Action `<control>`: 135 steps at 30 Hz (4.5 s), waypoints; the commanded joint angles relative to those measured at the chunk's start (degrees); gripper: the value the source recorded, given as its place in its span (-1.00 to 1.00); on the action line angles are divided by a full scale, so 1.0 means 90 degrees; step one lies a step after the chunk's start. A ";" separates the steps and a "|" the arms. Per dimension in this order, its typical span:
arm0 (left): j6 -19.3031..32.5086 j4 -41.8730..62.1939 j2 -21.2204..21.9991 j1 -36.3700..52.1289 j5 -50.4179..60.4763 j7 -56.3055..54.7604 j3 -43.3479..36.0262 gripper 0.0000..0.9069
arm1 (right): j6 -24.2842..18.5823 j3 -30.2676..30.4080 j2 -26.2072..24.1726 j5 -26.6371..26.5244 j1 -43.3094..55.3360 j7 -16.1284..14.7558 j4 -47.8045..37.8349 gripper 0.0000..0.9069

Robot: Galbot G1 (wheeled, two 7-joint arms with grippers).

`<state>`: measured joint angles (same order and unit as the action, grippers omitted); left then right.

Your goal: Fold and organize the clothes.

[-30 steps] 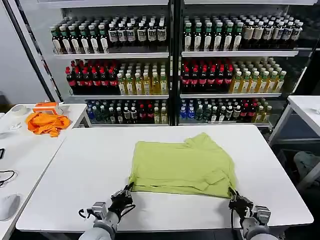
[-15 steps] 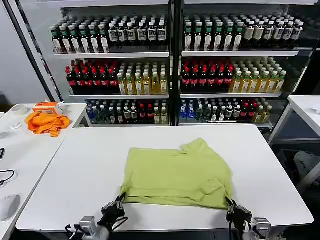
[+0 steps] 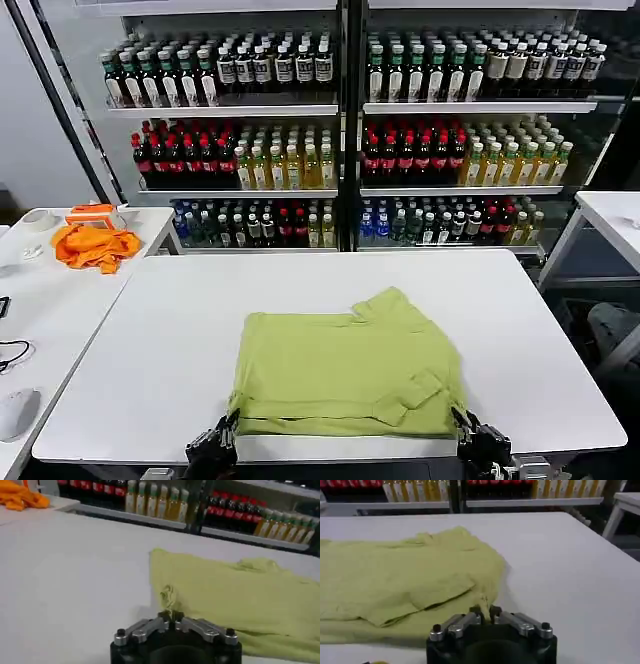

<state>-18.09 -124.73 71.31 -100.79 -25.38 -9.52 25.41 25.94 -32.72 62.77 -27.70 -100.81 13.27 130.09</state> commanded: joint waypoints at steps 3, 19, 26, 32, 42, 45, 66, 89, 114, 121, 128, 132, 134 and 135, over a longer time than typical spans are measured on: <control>-0.0284 -0.0471 -0.0279 0.0547 -0.0400 -0.0156 0.0184 1.00 | 0.0141 0.0074 -0.0783 -0.0234 0.1077 -0.0024 -0.0078 1.00; -0.0822 0.2311 -0.0457 0.4464 -0.0231 -0.0729 -0.1143 1.00 | 0.0442 0.2541 -0.0317 -0.1460 0.6010 0.0538 -0.3638 1.00; -0.1096 0.3453 -0.0444 0.5518 -0.0096 -0.0891 -0.1716 1.00 | 0.0520 0.3031 0.0150 -0.1652 0.6817 0.0662 -0.4699 1.00; -0.1195 0.4092 -0.0319 0.5908 -0.0091 -0.1009 -0.1915 1.00 | 0.0594 0.3297 0.0497 -0.1633 0.7270 0.0747 -0.5374 1.00; -0.1627 0.4169 -0.0243 0.5941 -0.0316 -0.0987 -0.2077 1.00 | 0.0739 0.3490 0.0694 -0.1688 0.7286 0.0815 -0.5695 1.00; -0.1654 0.4256 -0.0211 0.5954 -0.0315 -0.1032 -0.2085 1.00 | 0.0777 0.3538 0.0717 -0.1733 0.7285 0.0781 -0.5758 1.00; -0.1350 0.3957 -0.0273 0.5467 -0.0845 -0.1035 -0.1929 -0.96 | 0.0787 0.3679 0.0632 -0.2085 0.7179 0.0754 -0.5583 -1.00; -0.0550 0.3222 -0.0415 0.5180 -0.1181 -0.0800 -0.1579 -0.96 | 0.0616 0.3332 0.0411 -0.1889 0.6875 0.0727 -0.4432 -1.00; -0.0509 0.1286 -0.1068 0.3380 -0.1260 -0.0353 -0.0970 -0.96 | 0.0794 0.1730 -0.0491 -0.1685 0.3851 0.0726 -0.0831 -1.00; -0.0582 0.1004 -0.1134 0.2844 -0.1083 -0.0227 -0.0758 -0.96 | 0.0798 0.1084 -0.0431 -0.1460 0.2767 0.0678 -0.0164 -1.00; -0.0675 0.1015 -0.1141 0.2574 -0.0618 -0.0151 -0.0765 -0.96 | 0.0797 0.0790 -0.0222 -0.1261 0.2148 0.0655 -0.0158 -1.00; -0.0604 0.1227 -0.1048 0.2615 -0.0279 -0.0149 -0.0859 -0.96 | 0.0791 0.0934 -0.0111 -0.1115 0.2247 0.0637 -0.0429 -1.00; -0.0563 0.1353 -0.0992 0.2638 -0.0156 -0.0148 -0.0906 -0.96 | 0.0789 0.1024 -0.0064 -0.1038 0.2358 0.0627 -0.0685 -1.00; -0.0542 0.1417 -0.0959 0.2649 -0.0059 -0.0133 -0.0938 -0.96 | 0.0791 0.1049 -0.0046 -0.1031 0.2398 0.0627 -0.0763 -1.00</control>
<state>-23.42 -113.44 61.87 -74.50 -31.79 -11.13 17.48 33.07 -21.86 61.37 -38.91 -74.89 19.00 124.16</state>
